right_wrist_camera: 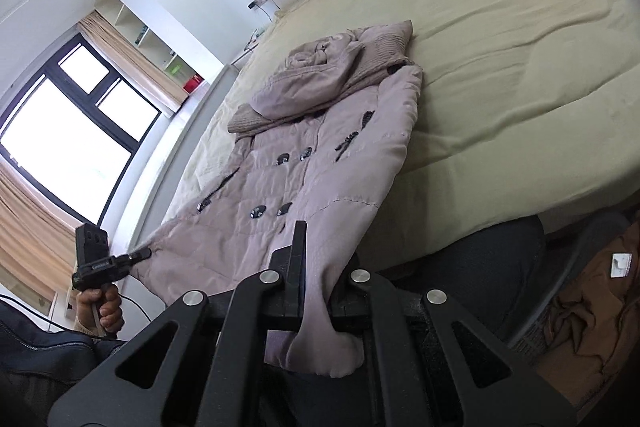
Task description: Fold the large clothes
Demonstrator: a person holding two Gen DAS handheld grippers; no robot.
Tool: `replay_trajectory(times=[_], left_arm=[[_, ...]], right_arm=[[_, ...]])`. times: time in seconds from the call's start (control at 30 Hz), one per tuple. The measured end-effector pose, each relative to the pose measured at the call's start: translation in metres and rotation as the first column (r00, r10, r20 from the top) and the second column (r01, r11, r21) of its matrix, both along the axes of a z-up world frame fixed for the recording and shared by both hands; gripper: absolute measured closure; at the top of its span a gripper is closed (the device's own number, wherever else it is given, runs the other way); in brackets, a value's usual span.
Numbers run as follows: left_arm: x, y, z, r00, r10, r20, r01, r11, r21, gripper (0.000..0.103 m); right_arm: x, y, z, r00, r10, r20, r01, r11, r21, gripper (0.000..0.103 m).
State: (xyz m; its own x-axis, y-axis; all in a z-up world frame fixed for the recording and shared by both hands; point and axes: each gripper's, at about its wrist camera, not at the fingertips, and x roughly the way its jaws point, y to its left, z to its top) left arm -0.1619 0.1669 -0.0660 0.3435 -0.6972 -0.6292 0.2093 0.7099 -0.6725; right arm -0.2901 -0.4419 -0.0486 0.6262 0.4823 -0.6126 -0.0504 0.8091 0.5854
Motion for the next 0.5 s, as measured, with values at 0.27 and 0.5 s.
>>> replay_trajectory(times=[0.27, 0.5], left_arm=[[0.034, 0.023, 0.025, 0.985, 0.159, 0.062, -0.141, 0.962, -0.233, 0.097], [0.104, 0.026, 0.073, 0.939, 0.255, 0.231, -0.184, 0.939, -0.290, 0.096]], right_arm=[[0.027, -0.019, 0.033, 0.986, -0.075, 0.149, 0.056, 0.990, 0.126, 0.098], [0.107, -0.018, 0.084, 0.940, -0.126, 0.318, 0.112, 0.992, 0.062, 0.098]])
